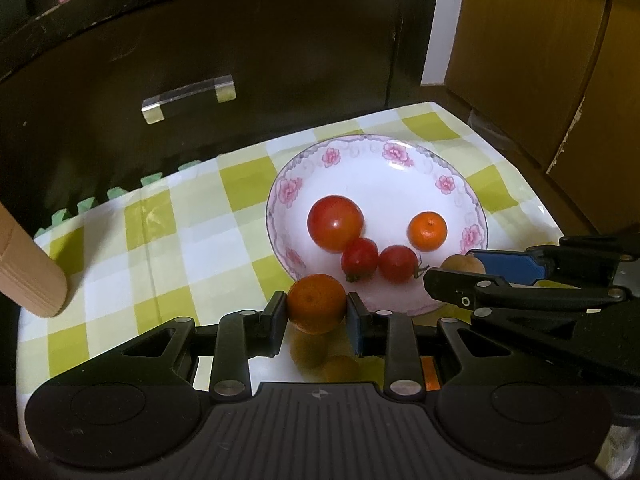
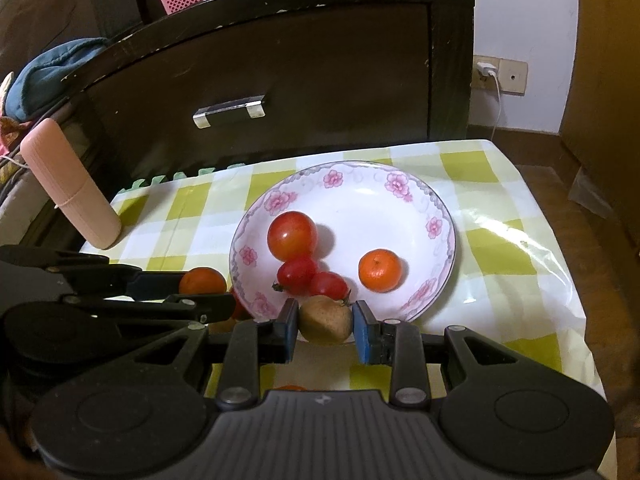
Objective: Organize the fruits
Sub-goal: 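Carry the held tangerine and brown fruit over the white floral bowl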
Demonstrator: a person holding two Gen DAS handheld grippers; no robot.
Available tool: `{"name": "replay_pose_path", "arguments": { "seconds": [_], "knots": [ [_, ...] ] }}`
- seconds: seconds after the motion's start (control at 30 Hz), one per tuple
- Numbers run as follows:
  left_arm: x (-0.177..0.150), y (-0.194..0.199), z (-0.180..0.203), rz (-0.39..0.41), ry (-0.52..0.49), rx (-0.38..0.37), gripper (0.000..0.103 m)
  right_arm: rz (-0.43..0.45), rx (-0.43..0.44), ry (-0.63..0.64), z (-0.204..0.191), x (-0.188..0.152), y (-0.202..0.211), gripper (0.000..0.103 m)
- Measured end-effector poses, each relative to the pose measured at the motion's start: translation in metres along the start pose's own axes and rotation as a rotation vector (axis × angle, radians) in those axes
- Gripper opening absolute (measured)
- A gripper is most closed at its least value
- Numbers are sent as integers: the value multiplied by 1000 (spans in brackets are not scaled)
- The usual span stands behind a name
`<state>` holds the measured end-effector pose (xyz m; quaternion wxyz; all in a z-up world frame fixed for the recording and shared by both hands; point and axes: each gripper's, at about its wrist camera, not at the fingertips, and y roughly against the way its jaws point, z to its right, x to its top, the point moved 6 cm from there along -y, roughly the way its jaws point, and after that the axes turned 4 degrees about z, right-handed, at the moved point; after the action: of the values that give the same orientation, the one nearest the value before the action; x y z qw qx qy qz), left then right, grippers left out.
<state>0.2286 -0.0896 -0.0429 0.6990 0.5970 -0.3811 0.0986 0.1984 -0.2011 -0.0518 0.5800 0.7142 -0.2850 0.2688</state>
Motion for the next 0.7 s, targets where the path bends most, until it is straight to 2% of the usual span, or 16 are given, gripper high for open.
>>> {"name": "replay_pose_path", "arguments": {
  "seconds": [0.7],
  "knots": [
    [14, -23, 3, -10, 1, 0, 37, -9, -16, -28, 18, 10, -21, 30]
  ]
}}
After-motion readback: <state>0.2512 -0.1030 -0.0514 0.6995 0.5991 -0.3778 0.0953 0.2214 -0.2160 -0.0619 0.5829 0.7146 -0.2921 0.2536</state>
